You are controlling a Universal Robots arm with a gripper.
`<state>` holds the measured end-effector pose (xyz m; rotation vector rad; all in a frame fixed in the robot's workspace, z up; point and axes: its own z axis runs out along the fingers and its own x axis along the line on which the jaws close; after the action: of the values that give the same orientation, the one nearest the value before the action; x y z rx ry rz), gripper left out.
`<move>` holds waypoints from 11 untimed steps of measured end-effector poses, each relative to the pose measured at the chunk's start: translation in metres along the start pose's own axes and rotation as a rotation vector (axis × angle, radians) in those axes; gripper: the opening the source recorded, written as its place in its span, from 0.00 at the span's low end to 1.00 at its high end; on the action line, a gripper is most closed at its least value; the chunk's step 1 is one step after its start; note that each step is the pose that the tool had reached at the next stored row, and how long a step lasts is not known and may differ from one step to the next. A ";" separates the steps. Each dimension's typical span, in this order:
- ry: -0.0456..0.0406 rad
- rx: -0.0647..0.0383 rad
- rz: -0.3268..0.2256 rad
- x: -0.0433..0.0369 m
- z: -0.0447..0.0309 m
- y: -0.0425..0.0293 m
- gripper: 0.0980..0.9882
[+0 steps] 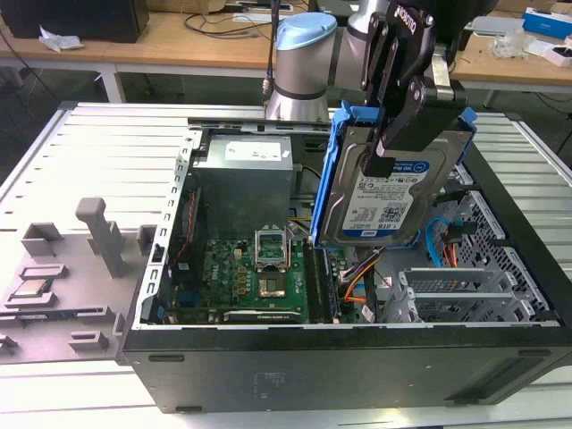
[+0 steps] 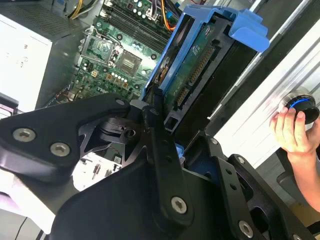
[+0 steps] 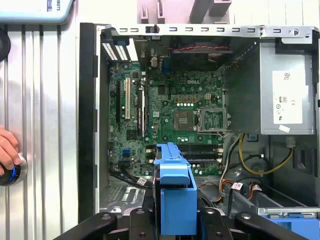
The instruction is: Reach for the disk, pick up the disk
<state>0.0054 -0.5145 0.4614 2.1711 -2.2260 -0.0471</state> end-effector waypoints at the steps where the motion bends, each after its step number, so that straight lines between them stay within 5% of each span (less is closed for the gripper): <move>1: 0.0000 0.000 0.000 0.0010 0.0001 0.0000 0.30; 11: 0.0000 0.000 0.000 0.0181 0.0013 -0.0005 0.30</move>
<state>0.0054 -0.5325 0.4601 2.1711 -2.2260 -0.0471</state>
